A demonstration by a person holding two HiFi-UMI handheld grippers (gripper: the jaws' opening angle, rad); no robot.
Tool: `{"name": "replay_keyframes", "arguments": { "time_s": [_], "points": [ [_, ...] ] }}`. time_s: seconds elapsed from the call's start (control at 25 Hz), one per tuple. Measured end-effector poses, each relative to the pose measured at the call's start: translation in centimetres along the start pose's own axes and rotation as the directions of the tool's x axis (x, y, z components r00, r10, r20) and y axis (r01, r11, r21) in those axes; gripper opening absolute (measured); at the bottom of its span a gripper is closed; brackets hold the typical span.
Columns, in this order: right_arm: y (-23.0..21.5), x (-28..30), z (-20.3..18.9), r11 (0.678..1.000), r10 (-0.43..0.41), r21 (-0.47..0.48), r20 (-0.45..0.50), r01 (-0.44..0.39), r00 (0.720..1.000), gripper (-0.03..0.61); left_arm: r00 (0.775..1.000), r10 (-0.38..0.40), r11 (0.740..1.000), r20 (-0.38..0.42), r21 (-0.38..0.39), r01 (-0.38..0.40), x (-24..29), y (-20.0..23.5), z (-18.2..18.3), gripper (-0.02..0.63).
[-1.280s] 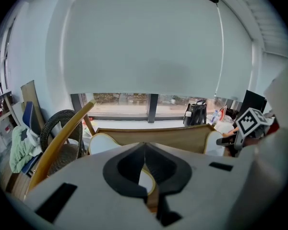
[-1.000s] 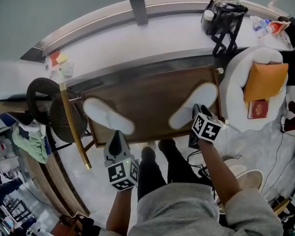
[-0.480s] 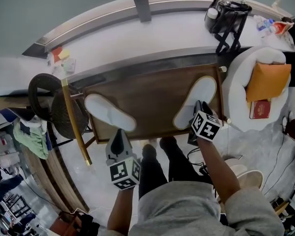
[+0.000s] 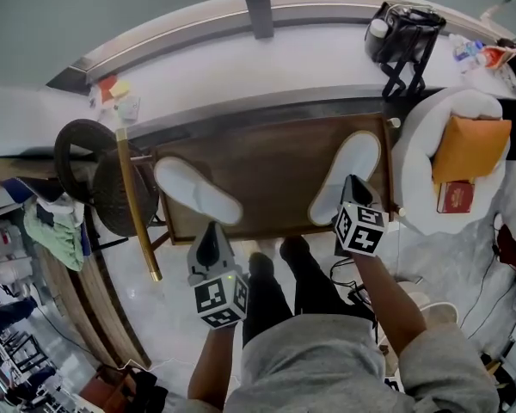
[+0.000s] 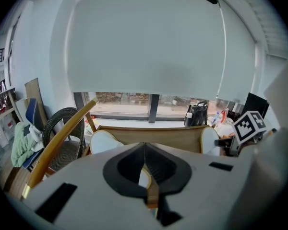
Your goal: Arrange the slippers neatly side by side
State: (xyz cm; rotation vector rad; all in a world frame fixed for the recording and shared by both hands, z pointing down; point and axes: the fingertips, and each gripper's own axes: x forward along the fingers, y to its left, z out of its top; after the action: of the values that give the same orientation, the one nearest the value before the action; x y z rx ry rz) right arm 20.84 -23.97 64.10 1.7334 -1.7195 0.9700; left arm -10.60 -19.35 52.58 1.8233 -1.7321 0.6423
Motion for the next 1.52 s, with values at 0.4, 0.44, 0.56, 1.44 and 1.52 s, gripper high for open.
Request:
{"name": "replay_keyframes", "arguments": {
  "time_s": [0.4, 0.44, 0.56, 1.44, 1.52],
  "points": [
    [4.8, -2.2, 2.4, 0.984, 0.125, -0.132, 0.021, -0.121, 0.992, 0.031, 1.0, 0.003, 1.0, 0.01, -0.009, -0.003, -0.8, 0.7, -0.1, 0.015],
    [5.2, -2.4, 2.5, 0.981, 0.139, -0.14, 0.017, -0.135, 0.99, 0.031, 1.0, 0.004, 1.0, 0.013, -0.01, -0.004, -0.8, 0.8, -0.1, 0.015],
    [6.5, -2.6, 2.9, 0.97, 0.166, -0.179, 0.007, -0.162, 0.986, 0.031, 1.0, 0.007, 1.0, 0.016, -0.014, -0.007, -0.9, 1.2, 0.0, 0.015],
    [12.3, 2.9, 0.2, 0.967, 0.237, -0.048, -0.179, -0.249, 0.955, 0.031, 0.998, 0.065, 0.996, 0.009, -0.066, -0.064, -1.3, 4.4, -0.8, 0.015],
    [12.4, 3.0, 0.2, 0.968, 0.238, -0.038, -0.185, -0.249, 0.953, 0.031, 0.998, 0.065, 0.996, 0.009, -0.063, -0.064, -1.2, 4.4, -0.8, 0.015]
  ]
}}
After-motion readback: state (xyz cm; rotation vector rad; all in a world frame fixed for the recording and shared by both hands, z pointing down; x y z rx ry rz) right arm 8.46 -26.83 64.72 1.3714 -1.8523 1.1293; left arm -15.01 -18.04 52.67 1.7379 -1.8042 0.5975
